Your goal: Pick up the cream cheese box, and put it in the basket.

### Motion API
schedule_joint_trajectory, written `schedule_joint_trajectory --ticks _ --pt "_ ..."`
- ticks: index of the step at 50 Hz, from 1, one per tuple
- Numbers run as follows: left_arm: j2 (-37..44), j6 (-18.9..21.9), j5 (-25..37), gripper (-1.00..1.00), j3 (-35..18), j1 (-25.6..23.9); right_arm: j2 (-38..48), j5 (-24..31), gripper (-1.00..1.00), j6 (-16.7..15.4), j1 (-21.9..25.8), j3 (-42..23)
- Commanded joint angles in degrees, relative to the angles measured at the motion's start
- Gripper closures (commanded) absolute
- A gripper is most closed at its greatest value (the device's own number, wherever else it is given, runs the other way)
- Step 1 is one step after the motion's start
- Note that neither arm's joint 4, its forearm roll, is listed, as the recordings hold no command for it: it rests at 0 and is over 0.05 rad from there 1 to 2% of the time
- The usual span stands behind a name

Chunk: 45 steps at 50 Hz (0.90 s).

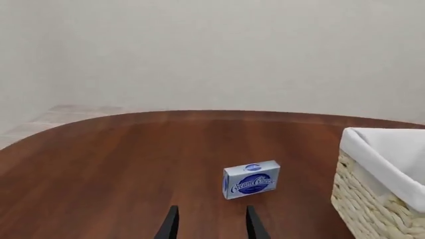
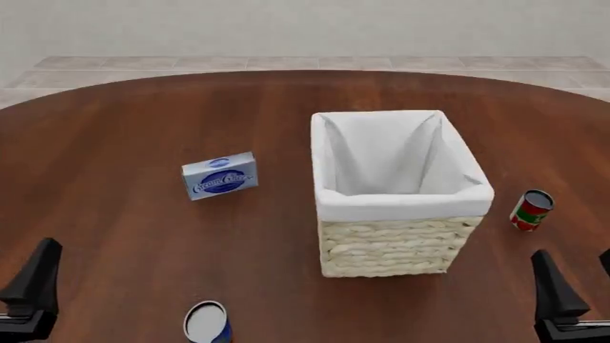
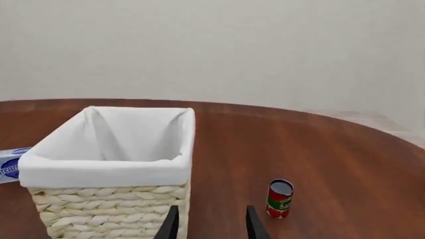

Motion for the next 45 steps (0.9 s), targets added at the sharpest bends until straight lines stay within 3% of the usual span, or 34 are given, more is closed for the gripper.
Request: schedule_joint_trajectory --ticks 1,4,10,15,18,27,28,29,30,32,33,37,45 --pt "0.1 0.1 5.9 -1.00 -5.8 -2.0 -0.1 -0.1 -1.00 0.0 -0.2 0.0" --pt "1.4 -2.2 7.8 -1.00 -9.1 -4.4 -0.1 0.0 -1.00 0.2 -0.1 0.0" --pt "6.1 -2.7 6.7 -1.00 -13.0 -7.0 -0.1 0.1 -1.00 1.6 0.0 0.0" --pt "4.2 -0.8 8.2 -1.00 -12.0 -8.8 -0.1 0.2 -1.00 1.4 0.3 0.0" --pt "5.2 -1.9 9.2 -1.00 -10.2 -9.7 -0.1 0.3 -1.00 1.6 0.6 0.0" --pt "5.9 0.3 7.6 -1.00 -6.4 -11.4 -0.1 0.4 -1.00 1.8 0.4 0.0" --pt "11.0 1.3 5.0 -1.00 -9.2 -12.0 -0.1 0.3 -1.00 1.8 0.4 0.0" --pt "11.0 1.3 5.0 -1.00 -9.2 -12.0 -0.1 0.3 -1.00 1.8 0.4 0.0" --pt "22.4 0.7 4.3 -1.00 -20.7 -12.6 -0.1 0.3 -1.00 1.9 0.3 0.0" --pt "45.3 3.0 9.4 -1.00 -43.6 -12.7 -0.1 0.3 -1.00 2.0 0.3 0.0" --pt "47.8 2.2 8.3 -1.00 -48.0 -12.3 -0.1 0.3 -1.00 2.1 0.2 0.0" --pt "53.0 3.8 5.2 -1.00 -49.6 -11.7 -0.1 0.4 -1.00 2.4 0.0 0.0" --pt "60.5 7.2 8.6 -1.00 -56.3 -14.2 0.0 0.6 -1.00 2.7 -0.2 0.0"
